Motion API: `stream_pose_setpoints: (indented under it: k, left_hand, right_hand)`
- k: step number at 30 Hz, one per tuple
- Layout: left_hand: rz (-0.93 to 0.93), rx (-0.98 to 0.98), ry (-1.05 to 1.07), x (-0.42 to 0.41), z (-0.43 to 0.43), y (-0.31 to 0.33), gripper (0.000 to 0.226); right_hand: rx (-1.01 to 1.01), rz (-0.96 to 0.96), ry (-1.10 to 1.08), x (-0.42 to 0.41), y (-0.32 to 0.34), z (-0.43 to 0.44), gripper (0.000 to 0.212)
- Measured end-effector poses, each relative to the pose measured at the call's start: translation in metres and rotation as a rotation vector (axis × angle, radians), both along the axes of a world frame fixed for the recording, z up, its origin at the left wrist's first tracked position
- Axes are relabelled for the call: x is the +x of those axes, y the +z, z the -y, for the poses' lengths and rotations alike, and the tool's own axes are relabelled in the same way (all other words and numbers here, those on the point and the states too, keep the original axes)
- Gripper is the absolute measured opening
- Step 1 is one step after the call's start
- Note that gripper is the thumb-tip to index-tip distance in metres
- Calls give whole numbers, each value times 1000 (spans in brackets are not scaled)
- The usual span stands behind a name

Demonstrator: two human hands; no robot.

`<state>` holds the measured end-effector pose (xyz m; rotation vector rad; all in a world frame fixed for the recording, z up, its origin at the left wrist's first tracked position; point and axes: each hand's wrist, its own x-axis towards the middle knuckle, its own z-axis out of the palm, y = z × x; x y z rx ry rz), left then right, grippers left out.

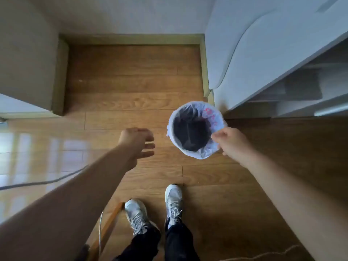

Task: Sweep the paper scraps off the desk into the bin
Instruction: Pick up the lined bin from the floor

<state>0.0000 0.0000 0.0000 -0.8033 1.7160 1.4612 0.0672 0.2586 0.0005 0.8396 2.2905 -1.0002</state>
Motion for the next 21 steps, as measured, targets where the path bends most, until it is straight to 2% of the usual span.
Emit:
stream_pose_setpoints:
  k: [3, 6, 9, 11, 13, 15, 21]
  left_hand:
    - [-15, -66, -3, -12, -21, -84, 18]
    - [-38, -118, -49, -21, -46, -157, 38]
    - [-42, -146, -94, -25, -62, -211, 53]
    - [-48, -97, -100, -27, -70, -236, 48]
    - [-74, -51, -83, -27, -78, -253, 35]
    - [-84, -62, -55, -27, -81, -260, 25]
    - [-70, -96, -6, -32, -54, -238, 16]
  right_hand:
    - [179, -30, -24, -12, -74, -28, 33]
    - [307, -20, -41, -28, -138, -57, 12]
    - [366, 15, -65, -44, -190, -80, 31]
    - [340, 50, -58, -53, -213, -84, 17]
    - [342, 74, -85, -58, -229, -86, 22]
    - [394, 78, -86, -61, -238, -87, 18]
    - [386, 72, -53, -66, -216, -64, 16]
